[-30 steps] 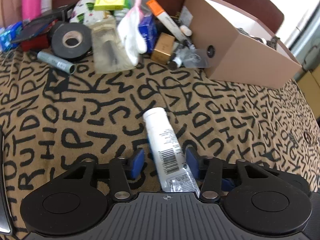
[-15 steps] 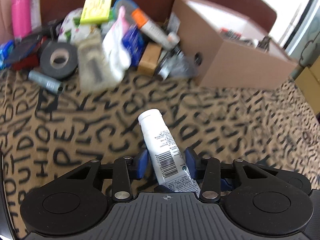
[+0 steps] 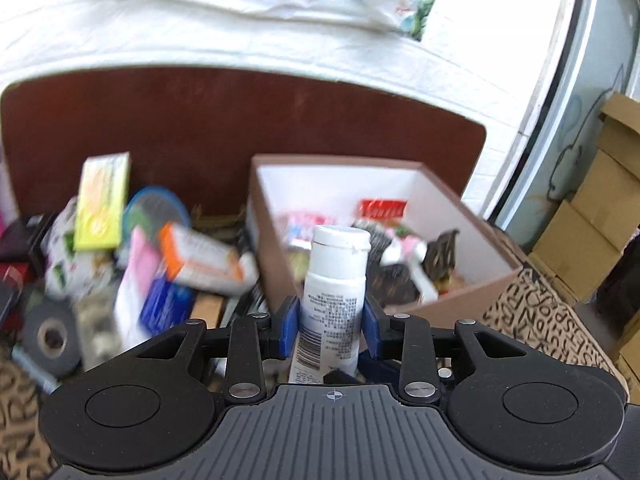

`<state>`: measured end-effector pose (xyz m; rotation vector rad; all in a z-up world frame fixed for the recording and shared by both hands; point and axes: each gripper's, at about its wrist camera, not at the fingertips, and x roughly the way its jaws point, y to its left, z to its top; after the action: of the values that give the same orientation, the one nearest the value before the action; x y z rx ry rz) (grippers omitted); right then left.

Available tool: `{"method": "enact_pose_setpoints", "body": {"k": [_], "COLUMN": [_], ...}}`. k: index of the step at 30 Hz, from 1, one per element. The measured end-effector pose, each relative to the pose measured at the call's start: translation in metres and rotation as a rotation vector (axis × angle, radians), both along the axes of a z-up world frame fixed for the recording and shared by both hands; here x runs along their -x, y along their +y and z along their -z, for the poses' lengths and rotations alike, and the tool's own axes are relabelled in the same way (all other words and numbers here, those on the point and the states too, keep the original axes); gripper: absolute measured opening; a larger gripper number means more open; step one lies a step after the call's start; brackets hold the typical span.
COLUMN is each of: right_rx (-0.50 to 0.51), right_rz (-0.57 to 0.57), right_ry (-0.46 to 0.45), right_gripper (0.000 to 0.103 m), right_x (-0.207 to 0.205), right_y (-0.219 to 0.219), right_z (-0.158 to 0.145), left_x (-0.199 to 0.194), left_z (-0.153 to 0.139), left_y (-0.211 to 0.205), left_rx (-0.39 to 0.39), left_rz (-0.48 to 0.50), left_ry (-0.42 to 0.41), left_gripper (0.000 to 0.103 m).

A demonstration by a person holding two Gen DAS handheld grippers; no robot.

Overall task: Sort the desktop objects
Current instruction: 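Carry the tube over the tan cardboard box and open the left tool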

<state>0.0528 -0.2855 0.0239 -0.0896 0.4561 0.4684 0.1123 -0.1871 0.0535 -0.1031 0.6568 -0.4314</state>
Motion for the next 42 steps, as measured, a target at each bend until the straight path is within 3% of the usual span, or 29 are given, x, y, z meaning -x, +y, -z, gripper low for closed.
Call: {"method": "enact_pose_setpoints", "body": {"k": [5, 11, 23, 26, 27, 28, 29, 30, 31, 33, 37, 42], "right_rx": [-0.011, 0.064, 0.098, 0.102, 0.109, 0.113, 0.115, 0.117, 0.122, 0.143, 0.151, 0.135], "right_rz": [0.045, 0.089, 0.15, 0.164, 0.178, 0.194, 0.212, 0.229, 0.241, 0.243, 0.245, 0.272], "right_ry": [-0.037, -0.072, 0.004, 0.01, 0.01, 0.012, 0.02, 0.02, 0.005, -0.027, -0.041, -0.029], "right_gripper": [0.017, 0.018, 0.018, 0.018, 0.018, 0.028, 0.04, 0.064, 0.076, 0.077, 0.096, 0.101], "right_x": [-0.035, -0.08, -0.147, -0.156, -0.158, -0.16, -0.16, -0.16, -0.157, -0.15, -0.136, -0.125], "right_y": [-0.027, -0.064, -0.108, -0.112, -0.113, -0.114, -0.114, -0.116, -0.117, -0.114, -0.108, -0.1], "right_z": [-0.014, -0.025, 0.012, 0.02, 0.022, 0.025, 0.026, 0.027, 0.028, 0.029, 0.03, 0.024], "left_x": [-0.029, -0.073, -0.149, -0.157, -0.159, -0.16, -0.16, -0.157, -0.152, -0.145, -0.135, -0.115], "left_z": [-0.021, -0.033, 0.015, 0.021, 0.022, 0.023, 0.022, 0.021, 0.02, 0.016, 0.015, 0.017], "left_y": [-0.031, -0.077, -0.136, -0.14, -0.141, -0.139, -0.136, -0.132, -0.127, -0.123, -0.122, -0.117], "left_rx": [0.0, 0.031, 0.053, 0.054, 0.064, 0.082, 0.1, 0.121, 0.142, 0.148, 0.094, 0.059], "left_rz": [0.033, 0.091, 0.155, 0.162, 0.162, 0.162, 0.153, 0.135, 0.115, 0.106, 0.144, 0.156], "left_ry": [-0.042, -0.068, 0.019, 0.031, 0.037, 0.045, 0.043, 0.026, -0.012, -0.066, -0.06, -0.072], "left_gripper": [0.049, 0.049, 0.048, 0.053, 0.064, 0.073, 0.093, 0.103, 0.103, 0.103, 0.103, 0.103]}}
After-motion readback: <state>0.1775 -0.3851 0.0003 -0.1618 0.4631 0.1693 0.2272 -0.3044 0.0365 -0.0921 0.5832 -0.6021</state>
